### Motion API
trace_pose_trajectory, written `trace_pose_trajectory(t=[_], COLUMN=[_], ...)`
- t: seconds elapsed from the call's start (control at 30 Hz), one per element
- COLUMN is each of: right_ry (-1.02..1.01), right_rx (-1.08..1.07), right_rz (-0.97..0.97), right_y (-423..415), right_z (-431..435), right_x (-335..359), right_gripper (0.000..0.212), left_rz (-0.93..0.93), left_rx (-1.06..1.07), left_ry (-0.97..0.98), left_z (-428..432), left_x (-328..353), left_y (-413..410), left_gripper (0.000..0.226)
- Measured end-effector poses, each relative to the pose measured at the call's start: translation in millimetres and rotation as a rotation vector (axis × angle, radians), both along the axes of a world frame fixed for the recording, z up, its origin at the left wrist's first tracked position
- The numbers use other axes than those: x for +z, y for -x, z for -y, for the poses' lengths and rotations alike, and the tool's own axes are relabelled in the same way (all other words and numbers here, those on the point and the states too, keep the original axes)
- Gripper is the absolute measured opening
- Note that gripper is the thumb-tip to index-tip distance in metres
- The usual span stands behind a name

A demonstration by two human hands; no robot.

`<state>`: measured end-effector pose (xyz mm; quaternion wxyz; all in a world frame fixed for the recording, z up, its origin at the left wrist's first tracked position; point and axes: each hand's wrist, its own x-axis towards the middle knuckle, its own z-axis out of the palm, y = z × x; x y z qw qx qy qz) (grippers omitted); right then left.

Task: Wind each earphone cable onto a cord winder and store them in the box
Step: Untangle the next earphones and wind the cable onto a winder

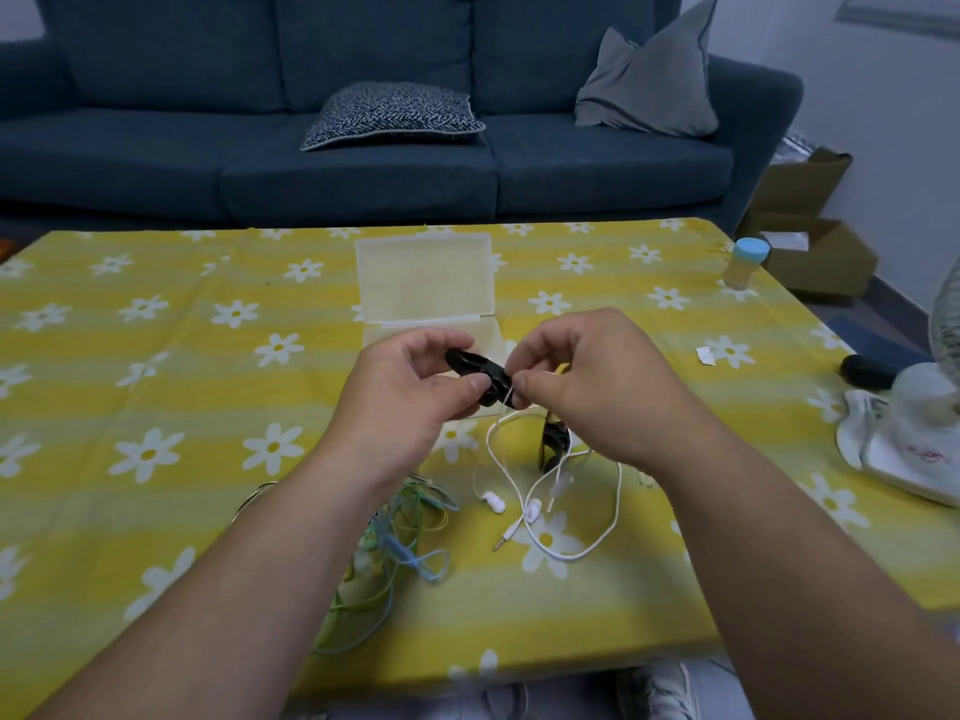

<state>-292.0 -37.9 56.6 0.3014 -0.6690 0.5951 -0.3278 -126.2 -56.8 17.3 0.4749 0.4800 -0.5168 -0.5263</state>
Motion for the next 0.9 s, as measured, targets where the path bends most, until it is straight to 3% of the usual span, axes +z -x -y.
trace_pose_trajectory(t=[0.23,0.43,0.57,0.73,0.9], right_ry=[0.053,0.015,-0.020,-0.025,-0.045], right_rx=[-0.069,-0.124,-0.143,-0.161,-0.160], right_rz=[0.091,0.270,0.388,0.392,0.449], right_y=[-1.2,-0.8,-1.7,-2.4,-0.5], right_z=[3.3,3.2,2.1,2.5,1.6], right_x=[-5.1,-5.7,-5.4,-5.1,-2.6], right_gripper=[0.014,0.014,0.015,0.013,0.010], left_rz=[-0.012,0.018,0.055,0.080,0.058], left_rx=[-0.056,0.032,0.115,0.076,-0.006], left_ry=[-0.044,0.007,0.053,0.068,0.060], left_z=[-2.7,-4.8,-5.2,-6.4,-8.5], left_x=[0.9,3.2,4.8,2.4,5.2], left_y=[2.5,5.4,9.1,12.3,7.9], left_gripper=[0.039,0.037,0.025,0.008,0.025])
